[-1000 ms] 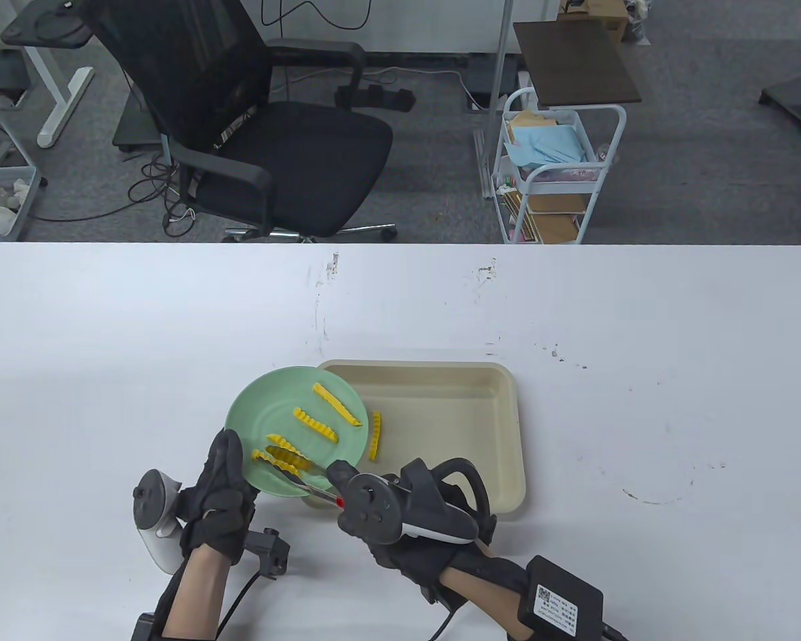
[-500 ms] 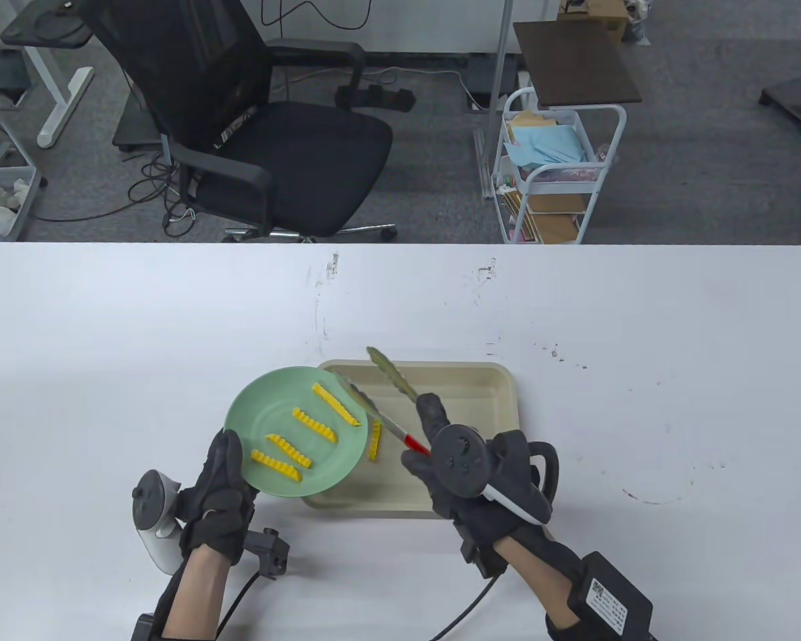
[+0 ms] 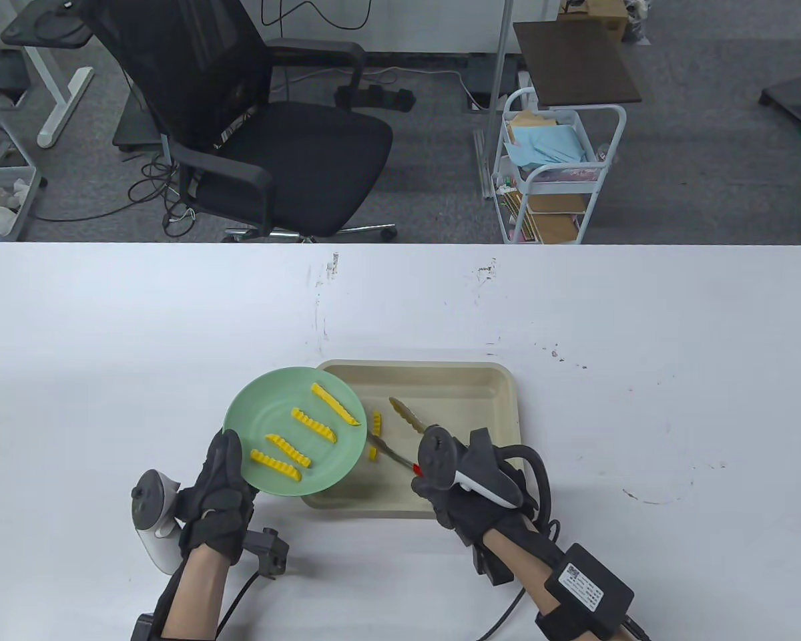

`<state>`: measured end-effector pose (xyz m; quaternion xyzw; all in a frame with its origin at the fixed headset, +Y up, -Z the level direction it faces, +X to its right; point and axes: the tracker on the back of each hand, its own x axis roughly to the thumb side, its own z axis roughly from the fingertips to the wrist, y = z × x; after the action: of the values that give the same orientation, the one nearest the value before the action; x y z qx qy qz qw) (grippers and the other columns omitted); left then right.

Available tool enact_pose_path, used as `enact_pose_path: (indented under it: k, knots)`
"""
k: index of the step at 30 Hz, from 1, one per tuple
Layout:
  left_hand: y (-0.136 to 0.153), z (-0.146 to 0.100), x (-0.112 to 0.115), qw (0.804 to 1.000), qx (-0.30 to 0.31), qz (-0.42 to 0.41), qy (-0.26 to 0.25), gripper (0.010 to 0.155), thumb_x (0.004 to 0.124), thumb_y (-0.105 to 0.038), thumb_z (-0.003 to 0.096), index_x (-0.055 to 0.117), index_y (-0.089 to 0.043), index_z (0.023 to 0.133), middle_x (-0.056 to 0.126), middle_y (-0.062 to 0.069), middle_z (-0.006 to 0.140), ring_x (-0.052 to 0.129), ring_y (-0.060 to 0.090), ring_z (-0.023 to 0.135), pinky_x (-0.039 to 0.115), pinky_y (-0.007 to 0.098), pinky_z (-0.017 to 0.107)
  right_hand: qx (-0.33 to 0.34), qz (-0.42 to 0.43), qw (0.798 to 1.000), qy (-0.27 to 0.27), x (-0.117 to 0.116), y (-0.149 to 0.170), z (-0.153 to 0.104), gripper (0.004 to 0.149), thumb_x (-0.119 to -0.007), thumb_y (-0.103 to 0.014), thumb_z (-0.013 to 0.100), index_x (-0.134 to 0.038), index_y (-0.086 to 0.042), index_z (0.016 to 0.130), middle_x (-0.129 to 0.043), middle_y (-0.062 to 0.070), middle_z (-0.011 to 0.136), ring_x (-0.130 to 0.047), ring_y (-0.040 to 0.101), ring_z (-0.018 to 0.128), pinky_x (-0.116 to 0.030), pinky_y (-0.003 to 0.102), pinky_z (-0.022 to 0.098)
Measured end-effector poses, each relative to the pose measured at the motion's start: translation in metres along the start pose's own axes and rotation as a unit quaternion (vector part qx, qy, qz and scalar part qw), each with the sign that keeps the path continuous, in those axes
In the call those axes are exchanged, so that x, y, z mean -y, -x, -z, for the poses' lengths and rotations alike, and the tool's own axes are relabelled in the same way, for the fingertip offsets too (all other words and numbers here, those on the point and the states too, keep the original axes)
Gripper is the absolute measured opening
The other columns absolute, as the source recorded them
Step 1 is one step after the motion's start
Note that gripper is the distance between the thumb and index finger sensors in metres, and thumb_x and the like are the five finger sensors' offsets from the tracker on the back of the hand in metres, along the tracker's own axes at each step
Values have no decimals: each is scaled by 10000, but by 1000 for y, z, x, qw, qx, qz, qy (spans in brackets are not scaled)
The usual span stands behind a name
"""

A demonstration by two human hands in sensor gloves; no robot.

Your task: Hold plate and receive fries gripped by tongs from baking tray

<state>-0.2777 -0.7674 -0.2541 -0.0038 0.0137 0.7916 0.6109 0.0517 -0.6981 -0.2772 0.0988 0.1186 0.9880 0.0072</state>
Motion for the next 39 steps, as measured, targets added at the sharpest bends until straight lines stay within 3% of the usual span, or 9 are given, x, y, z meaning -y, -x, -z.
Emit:
enact_pose_path:
  k: [8,12,17,25,32,39]
  knots:
    - [0,0,0,1000,-1,1,0,656,408,-437,639,216,-10,1099,655,139,932,871,282,581,643,600,581,-8,-38,999,14,-5,-15,3,675,-700,-561,454,-513,-249,1022,-892,189,703,-1020,193,178,-888,417,110]
    - [0,0,0,1000,-1,1,0,655,408,-435,640,214,-10,1099,654,139,932,871,283,582,643,601,581,-6,-28,999,35,-1,-11,2,572,-750,-500,453,-612,-298,970,-949,165,651,-1042,205,126,-907,423,78]
    - [0,1,-1,1000,0,7,-2,655,408,-435,640,216,-10,1099,655,139,932,872,283,581,643,601,581,-13,-4,999,45,5,4,1,550,-766,-488,447,-650,-299,951,-966,166,639,-1053,196,121,-917,423,67]
    - [-1,1,-1,1000,2,4,-6,655,410,-435,639,212,-11,1098,652,137,935,871,283,583,642,601,582,-37,34,990,133,50,29,-19,552,-772,-485,445,-656,-292,949,-970,172,634,-1055,198,116,-918,424,61]
    - [0,0,0,1000,1,2,-2,654,410,-436,640,216,-12,1099,656,136,934,871,282,583,643,599,582,42,51,979,194,80,6,-45,556,-771,-491,445,-657,-290,950,-970,168,635,-1054,194,115,-917,421,60]
    - [0,0,0,1000,1,2,-1,652,411,-436,640,220,-15,1100,660,133,933,874,279,581,646,597,581,95,12,981,169,69,-30,-48,561,-770,-493,443,-652,-293,954,-969,165,639,-1053,195,120,-916,422,65]
